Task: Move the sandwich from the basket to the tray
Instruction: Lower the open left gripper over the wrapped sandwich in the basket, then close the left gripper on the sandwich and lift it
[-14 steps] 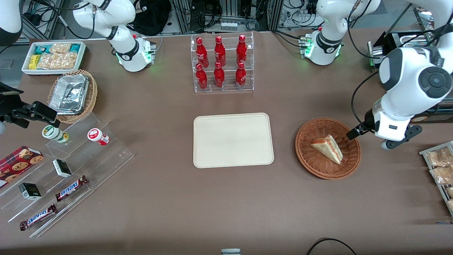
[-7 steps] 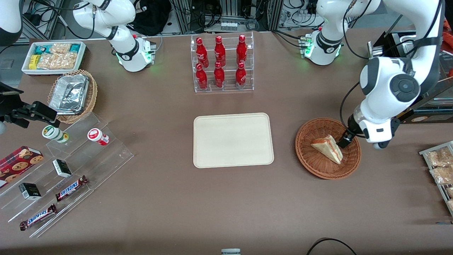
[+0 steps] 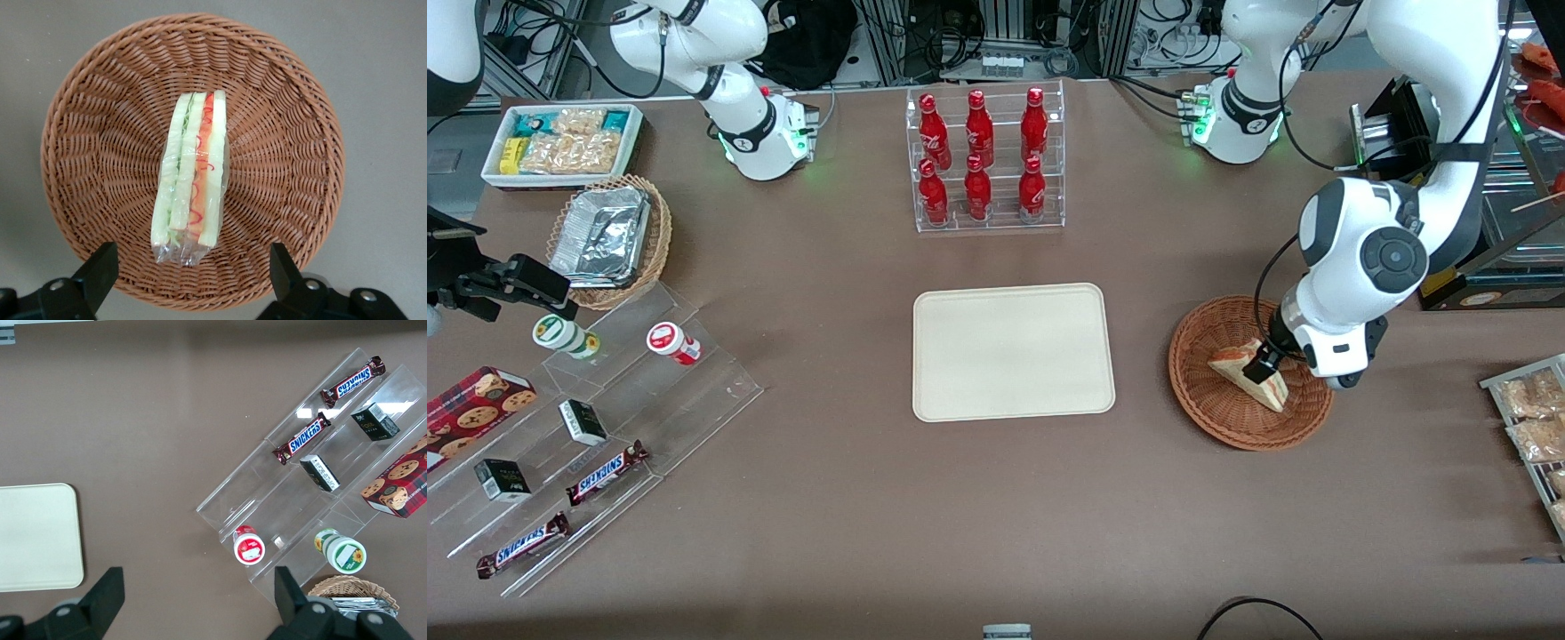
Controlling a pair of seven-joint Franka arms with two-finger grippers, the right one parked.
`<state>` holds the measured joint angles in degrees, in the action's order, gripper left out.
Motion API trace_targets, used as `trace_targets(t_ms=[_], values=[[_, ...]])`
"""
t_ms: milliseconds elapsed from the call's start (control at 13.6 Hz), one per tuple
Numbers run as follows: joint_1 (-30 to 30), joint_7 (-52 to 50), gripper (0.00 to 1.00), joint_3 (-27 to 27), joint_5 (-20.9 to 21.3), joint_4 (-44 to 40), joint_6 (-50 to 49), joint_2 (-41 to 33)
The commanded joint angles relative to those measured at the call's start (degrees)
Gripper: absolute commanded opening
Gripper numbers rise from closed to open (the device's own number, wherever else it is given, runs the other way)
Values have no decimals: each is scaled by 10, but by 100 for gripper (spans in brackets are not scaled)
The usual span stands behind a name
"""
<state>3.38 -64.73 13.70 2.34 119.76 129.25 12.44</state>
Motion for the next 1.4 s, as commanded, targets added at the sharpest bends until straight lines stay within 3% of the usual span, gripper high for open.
trace_targets(t_ms=[0, 588, 662, 735, 882, 1324], values=[[0, -14, 100, 3, 4, 0, 14, 14], [4, -13, 97, -2, 4, -3, 32, 54], [5, -13, 84, -3, 4, -5, 32, 57], [6, -11, 64, -4, 4, -5, 32, 57], [10, -6, 14, -5, 5, -5, 32, 58], [14, -5, 10, -4, 5, -22, 7, 35]])
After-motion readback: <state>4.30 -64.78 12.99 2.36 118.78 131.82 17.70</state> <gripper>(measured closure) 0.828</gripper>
